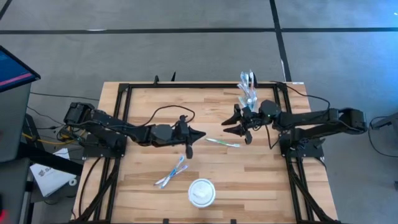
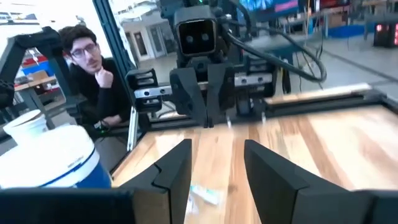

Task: Pick & Place toothbrushing station
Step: Put the green toothbrush into the transparent organizer

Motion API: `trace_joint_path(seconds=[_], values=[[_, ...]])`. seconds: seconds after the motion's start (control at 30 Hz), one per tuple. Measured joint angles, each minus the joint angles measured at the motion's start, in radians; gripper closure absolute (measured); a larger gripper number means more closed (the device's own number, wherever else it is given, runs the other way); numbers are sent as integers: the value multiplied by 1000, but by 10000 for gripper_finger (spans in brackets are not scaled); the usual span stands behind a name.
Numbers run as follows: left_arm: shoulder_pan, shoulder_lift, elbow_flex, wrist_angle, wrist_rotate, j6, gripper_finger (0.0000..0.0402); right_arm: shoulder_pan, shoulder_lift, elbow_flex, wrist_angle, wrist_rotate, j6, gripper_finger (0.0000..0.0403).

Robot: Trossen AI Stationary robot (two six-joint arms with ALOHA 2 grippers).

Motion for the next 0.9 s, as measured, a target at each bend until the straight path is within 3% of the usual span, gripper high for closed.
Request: trace_joint_path(seconds=[0.17, 0.47, 0.6, 0.9], values=[[36, 0, 0, -77, 2, 55, 388, 0, -58, 0, -126, -1, -1, 265], [163, 21, 0, -232, 135, 52, 325, -32, -130, 0, -207, 0, -11, 265], [196, 82, 0, -221, 221, 60, 308, -42, -146, 0, -246, 0, -24, 265], [210, 263, 72, -210, 245, 119, 302, -50, -145, 0, -296, 0, -71, 265]])
